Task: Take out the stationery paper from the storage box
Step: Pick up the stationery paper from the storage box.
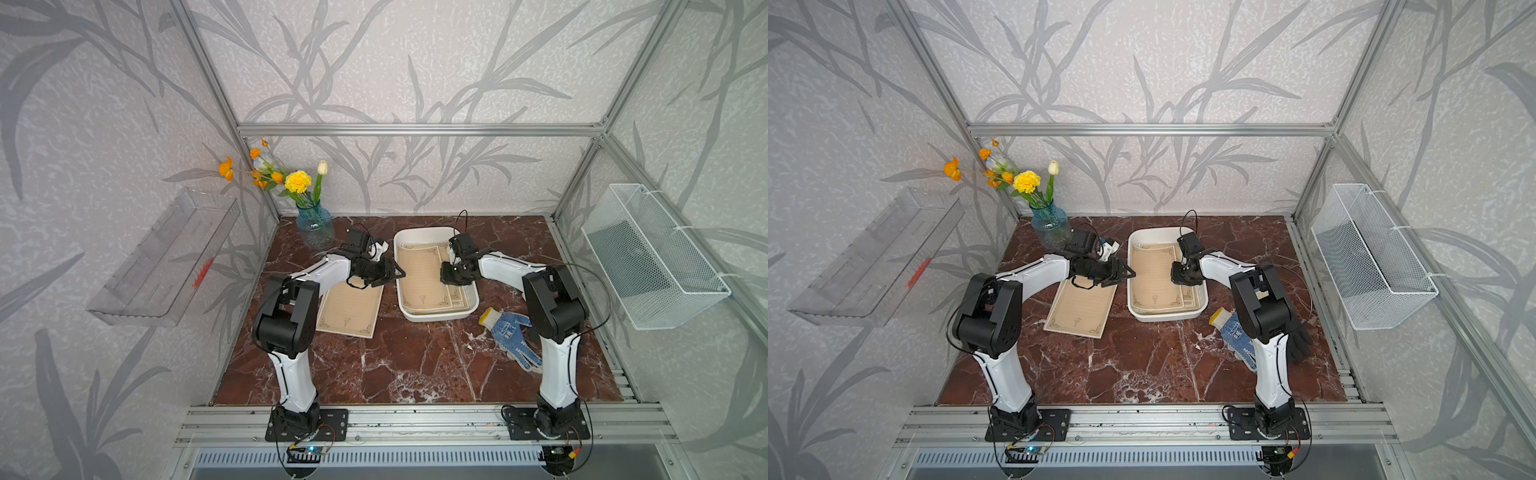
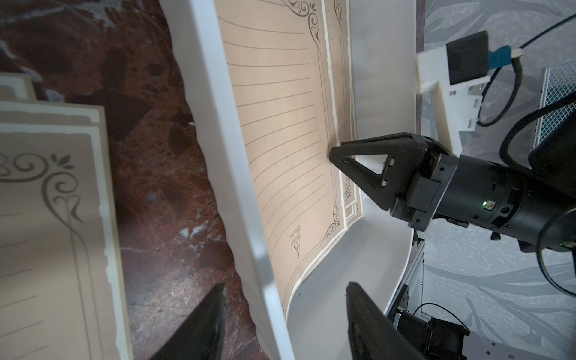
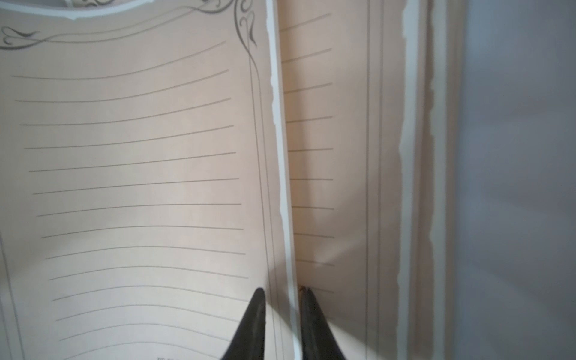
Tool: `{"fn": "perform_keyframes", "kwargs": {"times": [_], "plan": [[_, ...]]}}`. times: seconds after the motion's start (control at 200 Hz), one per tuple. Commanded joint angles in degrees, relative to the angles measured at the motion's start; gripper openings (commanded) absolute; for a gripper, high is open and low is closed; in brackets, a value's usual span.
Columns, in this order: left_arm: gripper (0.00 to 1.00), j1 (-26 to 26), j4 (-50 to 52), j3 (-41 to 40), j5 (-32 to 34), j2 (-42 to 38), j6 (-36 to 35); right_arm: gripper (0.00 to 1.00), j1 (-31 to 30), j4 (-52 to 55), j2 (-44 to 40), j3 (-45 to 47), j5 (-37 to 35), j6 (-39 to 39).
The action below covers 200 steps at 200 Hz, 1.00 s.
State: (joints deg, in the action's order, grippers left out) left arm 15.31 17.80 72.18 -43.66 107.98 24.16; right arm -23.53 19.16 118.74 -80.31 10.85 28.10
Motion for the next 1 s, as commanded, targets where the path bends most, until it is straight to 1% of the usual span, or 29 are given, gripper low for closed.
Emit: {"fn": "perform_keyframes", "kwargs": {"times": [0.0,0.05,0.17,0.315,0.415,0.535,0.64,0.735,0.82,0.84,0.905,0.995], "plan": [[0.6,0.4,0.7,1.7,-0.6,1.0,-0.1,0.08,0.3,-1.1,1.1,1.6,2.2,0.9],[0.61,0.4,0.8,1.7,-0.8,1.1,0.1,0.0,0.3,-1.3,0.6,1.7,2.5,0.9],[0.61,0.4,0.9,1.9,-0.6,0.7,0.0,0.0,0.3,-0.2,-1.4,1.3,2.0,0.9],[0.62,0.3,1.3,2.0,0.5,-1.3,-1.0,0.0,0.0,1.5,-6.4,1.1,0.7,-0.8],[0.64,0.2,2.0,1.8,3.2,-4.3,-3.0,0.0,-1.3,4.3,-10.6,0.5,-3.3,-4.7],[0.66,-0.6,1.9,0.8,7.3,-8.6,-5.4,0.0,-4.6,8.9,-14.9,-0.8,-11.3,-11.8],[0.67,-1.5,0.5,-0.7,10.6,-12.8,-6.8,0.0,-8.5,12.3,-17.7,-1.9,-20.3,-18.5],[0.68,-2.5,-1.1,-2.3,12.9,-16.9,-7.6,0.0,-12.5,14.2,-19.8,-2.9,-30.0,-24.6],[0.69,-3.1,-3.4,-3.9,14.2,-20.5,-8.1,0.0,-16.3,14.1,-20.6,-3.5,-38.7,-30.0],[0.69,-3.2,-4.1,-4.4,14.4,-21.4,-8.2,0.0,-17.1,13.9,-22.4,-3.6,-40.7,-31.1],[0.69,-3.3,-6.4,-6.4,14.7,-24.5,-8.5,0.0,-19.5,12.7,-23.8,-3.8,-47.0,-34.0],[0.69,-3.3,-11.4,-9.8,14.9,-29.0,-8.3,0.0,-22.4,10.1,-26.0,-3.8,-52.8,-38.4]]}}
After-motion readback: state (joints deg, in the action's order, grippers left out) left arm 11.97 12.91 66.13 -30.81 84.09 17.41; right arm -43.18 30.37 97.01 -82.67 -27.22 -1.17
